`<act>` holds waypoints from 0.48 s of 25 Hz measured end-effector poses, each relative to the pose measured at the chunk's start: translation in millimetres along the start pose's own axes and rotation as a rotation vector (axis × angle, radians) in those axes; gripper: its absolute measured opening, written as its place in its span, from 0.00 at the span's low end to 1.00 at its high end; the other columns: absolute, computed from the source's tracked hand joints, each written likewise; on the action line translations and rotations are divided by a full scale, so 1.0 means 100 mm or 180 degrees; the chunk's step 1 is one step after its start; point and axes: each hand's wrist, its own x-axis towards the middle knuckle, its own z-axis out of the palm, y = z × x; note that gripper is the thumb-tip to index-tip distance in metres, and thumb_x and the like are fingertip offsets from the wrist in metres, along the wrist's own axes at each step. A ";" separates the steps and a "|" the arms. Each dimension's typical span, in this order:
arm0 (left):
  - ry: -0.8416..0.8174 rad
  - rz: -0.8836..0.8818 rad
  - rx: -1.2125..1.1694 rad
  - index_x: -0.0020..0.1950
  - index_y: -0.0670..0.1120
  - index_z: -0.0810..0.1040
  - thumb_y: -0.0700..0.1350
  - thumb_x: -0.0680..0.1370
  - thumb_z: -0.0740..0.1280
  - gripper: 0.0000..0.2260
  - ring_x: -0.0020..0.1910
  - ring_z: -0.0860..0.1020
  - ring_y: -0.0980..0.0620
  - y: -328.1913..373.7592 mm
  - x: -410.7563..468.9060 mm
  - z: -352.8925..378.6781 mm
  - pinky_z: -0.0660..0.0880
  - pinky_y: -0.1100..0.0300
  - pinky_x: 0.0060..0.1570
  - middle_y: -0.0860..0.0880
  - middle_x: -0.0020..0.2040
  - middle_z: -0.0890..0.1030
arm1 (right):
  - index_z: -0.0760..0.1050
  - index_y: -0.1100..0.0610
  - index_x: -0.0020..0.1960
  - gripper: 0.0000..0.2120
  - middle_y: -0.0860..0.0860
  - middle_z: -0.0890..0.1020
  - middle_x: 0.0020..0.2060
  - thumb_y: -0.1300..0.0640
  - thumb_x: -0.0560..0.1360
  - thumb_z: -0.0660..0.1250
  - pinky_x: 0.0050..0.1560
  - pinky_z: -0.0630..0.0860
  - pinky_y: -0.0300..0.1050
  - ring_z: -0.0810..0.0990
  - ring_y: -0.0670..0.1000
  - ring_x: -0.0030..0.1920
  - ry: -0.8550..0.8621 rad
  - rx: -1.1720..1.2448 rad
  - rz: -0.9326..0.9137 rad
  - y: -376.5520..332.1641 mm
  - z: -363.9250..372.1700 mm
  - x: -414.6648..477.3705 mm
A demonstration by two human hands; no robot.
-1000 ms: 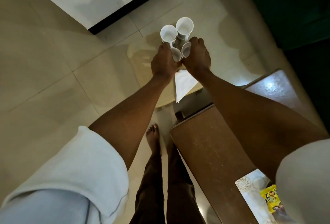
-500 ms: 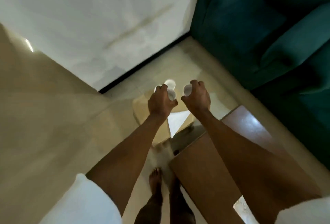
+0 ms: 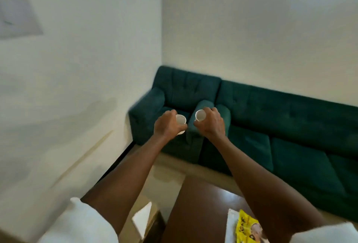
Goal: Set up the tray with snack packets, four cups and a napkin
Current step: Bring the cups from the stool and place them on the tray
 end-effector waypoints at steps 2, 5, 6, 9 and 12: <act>-0.0009 0.0376 0.0026 0.60 0.47 0.79 0.62 0.67 0.75 0.28 0.52 0.83 0.43 0.67 0.03 -0.11 0.80 0.51 0.50 0.46 0.56 0.83 | 0.77 0.53 0.64 0.26 0.53 0.77 0.56 0.47 0.68 0.76 0.50 0.79 0.53 0.81 0.61 0.54 0.0213 -0.0039 0.0089 0.22 -0.65 0.03; -0.0259 0.0779 0.0131 0.58 0.47 0.80 0.62 0.65 0.76 0.28 0.51 0.83 0.44 1.59 -0.02 -0.17 0.81 0.51 0.51 0.47 0.53 0.84 | 0.78 0.54 0.66 0.28 0.55 0.78 0.58 0.47 0.68 0.77 0.53 0.78 0.51 0.81 0.61 0.56 0.0411 -0.0157 0.0239 0.60 -1.51 -0.01; -0.0383 0.0879 0.0188 0.56 0.47 0.81 0.62 0.65 0.76 0.27 0.50 0.83 0.45 1.88 -0.06 -0.17 0.81 0.52 0.49 0.47 0.52 0.85 | 0.79 0.54 0.66 0.28 0.55 0.79 0.58 0.47 0.68 0.77 0.54 0.78 0.50 0.81 0.60 0.57 0.0484 -0.0176 0.0287 0.75 -1.78 -0.04; -0.0602 0.1099 0.0289 0.47 0.45 0.83 0.61 0.64 0.77 0.22 0.43 0.83 0.47 2.67 -0.17 -0.12 0.75 0.60 0.37 0.47 0.45 0.86 | 0.78 0.56 0.68 0.30 0.57 0.80 0.61 0.48 0.69 0.78 0.54 0.78 0.50 0.81 0.60 0.58 0.0642 -0.0237 0.0335 1.23 -2.50 -0.14; -0.0559 0.1190 0.0290 0.47 0.44 0.83 0.60 0.63 0.79 0.23 0.43 0.83 0.47 3.27 -0.27 -0.01 0.75 0.60 0.36 0.47 0.44 0.85 | 0.76 0.56 0.69 0.32 0.59 0.80 0.62 0.48 0.68 0.78 0.55 0.79 0.51 0.81 0.61 0.59 0.0718 -0.0333 0.0385 1.63 -3.03 -0.25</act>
